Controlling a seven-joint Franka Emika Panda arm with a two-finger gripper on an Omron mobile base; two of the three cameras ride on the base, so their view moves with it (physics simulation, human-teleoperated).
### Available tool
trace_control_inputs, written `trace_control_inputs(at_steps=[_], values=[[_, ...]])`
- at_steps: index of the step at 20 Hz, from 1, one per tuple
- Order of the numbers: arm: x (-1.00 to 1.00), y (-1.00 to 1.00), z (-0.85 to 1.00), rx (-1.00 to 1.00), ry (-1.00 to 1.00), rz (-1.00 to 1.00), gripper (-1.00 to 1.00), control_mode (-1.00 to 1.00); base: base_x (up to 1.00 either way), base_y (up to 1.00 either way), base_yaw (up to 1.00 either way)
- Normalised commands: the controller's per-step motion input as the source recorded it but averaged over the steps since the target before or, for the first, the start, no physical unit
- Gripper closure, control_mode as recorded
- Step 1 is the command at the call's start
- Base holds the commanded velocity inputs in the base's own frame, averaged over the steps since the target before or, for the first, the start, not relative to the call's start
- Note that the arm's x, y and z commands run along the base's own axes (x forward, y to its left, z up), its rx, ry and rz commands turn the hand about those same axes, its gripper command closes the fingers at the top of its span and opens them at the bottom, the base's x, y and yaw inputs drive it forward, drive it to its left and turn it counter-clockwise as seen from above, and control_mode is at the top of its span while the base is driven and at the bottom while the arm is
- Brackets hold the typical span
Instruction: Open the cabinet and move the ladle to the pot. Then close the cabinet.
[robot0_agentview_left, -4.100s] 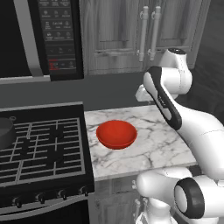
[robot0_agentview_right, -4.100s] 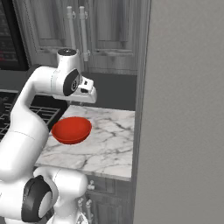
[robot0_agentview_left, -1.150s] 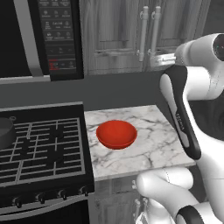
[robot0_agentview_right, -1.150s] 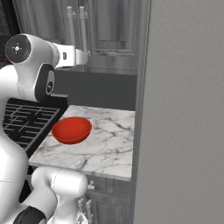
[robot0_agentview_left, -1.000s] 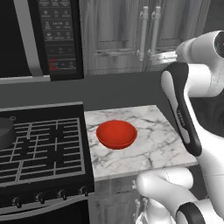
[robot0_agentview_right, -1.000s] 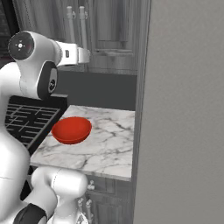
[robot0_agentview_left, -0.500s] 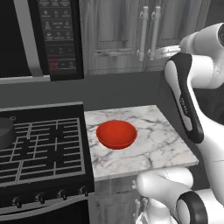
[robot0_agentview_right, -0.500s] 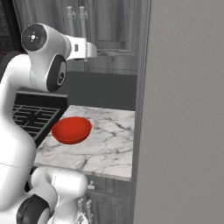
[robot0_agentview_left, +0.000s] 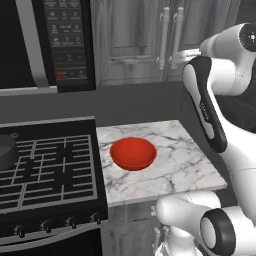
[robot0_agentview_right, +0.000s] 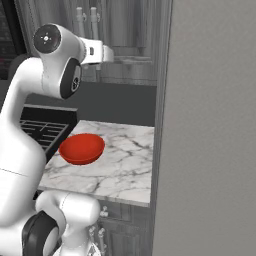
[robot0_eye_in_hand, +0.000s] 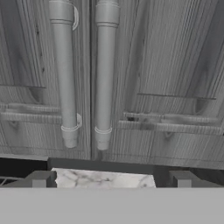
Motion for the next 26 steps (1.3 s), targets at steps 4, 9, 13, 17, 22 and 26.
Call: trace_control_inputs(at_steps=[4,9,13,17,22,26], values=[[0.27,0.00,0.00,0.00,0.00,0.00,-1.00,-1.00,0.00,0.00,0.00],[0.28,0.00,0.00,0.00,0.00,0.00,-1.00,-1.00,0.00,0.00,0.00],[0.33,0.00,0.00,0.00,0.00,0.00,-1.00,-1.00,0.00,0.00,0.00],[0.28,0.00,0.00,0.00,0.00,0.00,-1.00,-1.00,0.00,0.00,0.00],[0.25,0.00,0.00,0.00,-0.03,0.00,-1.00,-1.00,0.00,0.00,0.00],[0.24,0.00,0.00,0.01,-0.04,0.00,-1.00,-1.00,0.00,0.00,0.00]])
